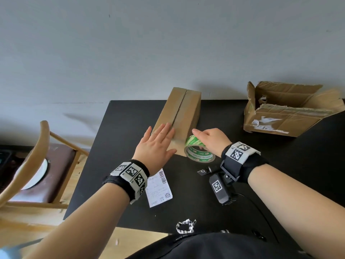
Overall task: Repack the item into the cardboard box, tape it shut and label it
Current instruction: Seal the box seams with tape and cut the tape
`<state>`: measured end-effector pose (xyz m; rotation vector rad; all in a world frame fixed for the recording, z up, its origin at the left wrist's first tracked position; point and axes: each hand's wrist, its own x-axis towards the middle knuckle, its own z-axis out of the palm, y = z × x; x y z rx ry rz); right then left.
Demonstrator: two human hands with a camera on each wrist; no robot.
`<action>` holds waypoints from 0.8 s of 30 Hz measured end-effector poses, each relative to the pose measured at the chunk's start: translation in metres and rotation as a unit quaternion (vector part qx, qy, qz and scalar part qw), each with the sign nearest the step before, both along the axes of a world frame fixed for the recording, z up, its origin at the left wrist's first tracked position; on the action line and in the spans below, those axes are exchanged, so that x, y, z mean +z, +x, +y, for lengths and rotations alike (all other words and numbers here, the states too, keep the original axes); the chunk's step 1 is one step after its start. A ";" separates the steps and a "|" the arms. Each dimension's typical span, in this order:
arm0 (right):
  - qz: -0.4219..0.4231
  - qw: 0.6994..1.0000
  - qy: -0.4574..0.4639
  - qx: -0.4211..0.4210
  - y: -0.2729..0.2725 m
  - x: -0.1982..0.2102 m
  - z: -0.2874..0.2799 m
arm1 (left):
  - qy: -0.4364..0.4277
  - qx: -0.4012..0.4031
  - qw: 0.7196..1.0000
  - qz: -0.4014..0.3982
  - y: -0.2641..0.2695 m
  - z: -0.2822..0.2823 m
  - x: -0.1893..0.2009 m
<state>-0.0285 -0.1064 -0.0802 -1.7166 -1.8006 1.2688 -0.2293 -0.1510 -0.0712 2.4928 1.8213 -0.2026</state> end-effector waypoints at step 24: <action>0.038 0.998 -0.018 -0.044 -0.016 -0.025 -0.014 | 0.068 0.219 0.967 -0.114 0.042 0.019 -0.011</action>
